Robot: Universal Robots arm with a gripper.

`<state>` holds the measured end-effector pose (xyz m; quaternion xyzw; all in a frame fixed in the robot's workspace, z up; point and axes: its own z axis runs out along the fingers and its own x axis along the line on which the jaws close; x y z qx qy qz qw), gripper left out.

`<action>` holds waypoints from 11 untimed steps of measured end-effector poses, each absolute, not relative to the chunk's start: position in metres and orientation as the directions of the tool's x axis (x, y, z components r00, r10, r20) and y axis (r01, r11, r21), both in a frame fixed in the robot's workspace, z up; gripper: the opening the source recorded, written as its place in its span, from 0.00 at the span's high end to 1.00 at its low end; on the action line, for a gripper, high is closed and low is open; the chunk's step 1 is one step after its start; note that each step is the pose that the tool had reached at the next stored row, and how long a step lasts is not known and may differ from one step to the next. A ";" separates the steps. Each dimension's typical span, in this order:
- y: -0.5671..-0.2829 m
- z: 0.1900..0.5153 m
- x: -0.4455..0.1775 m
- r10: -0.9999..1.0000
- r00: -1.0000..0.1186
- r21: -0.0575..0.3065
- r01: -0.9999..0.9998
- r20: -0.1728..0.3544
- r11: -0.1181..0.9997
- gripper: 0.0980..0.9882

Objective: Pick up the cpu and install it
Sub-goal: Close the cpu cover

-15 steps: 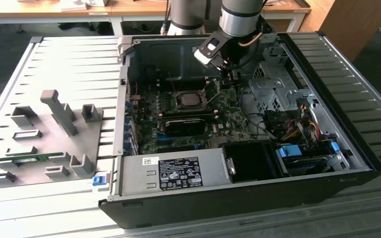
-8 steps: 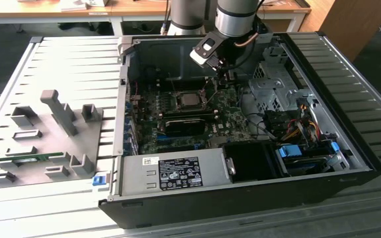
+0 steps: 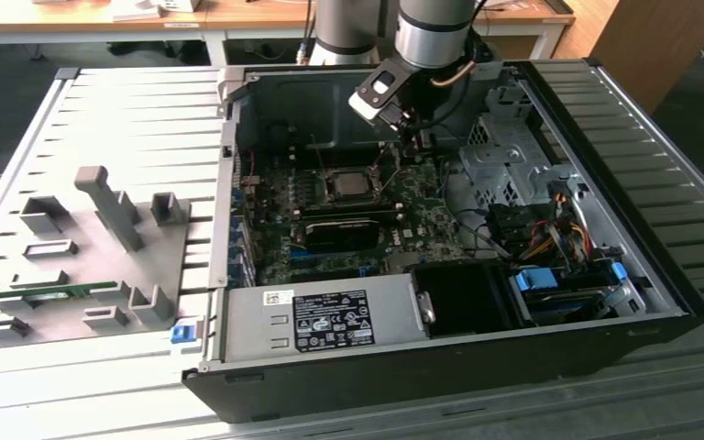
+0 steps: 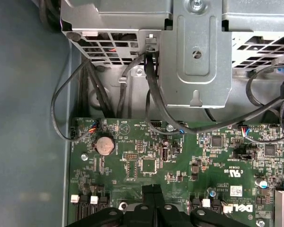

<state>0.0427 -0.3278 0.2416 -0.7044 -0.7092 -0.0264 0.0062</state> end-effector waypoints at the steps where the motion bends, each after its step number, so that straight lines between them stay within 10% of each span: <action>1: -0.328 0.242 0.043 0.999 -0.007 0.029 1.000 0.046 0.006 0.99; 11: -0.328 0.242 0.038 0.999 -0.007 0.029 1.000 0.046 0.006 0.99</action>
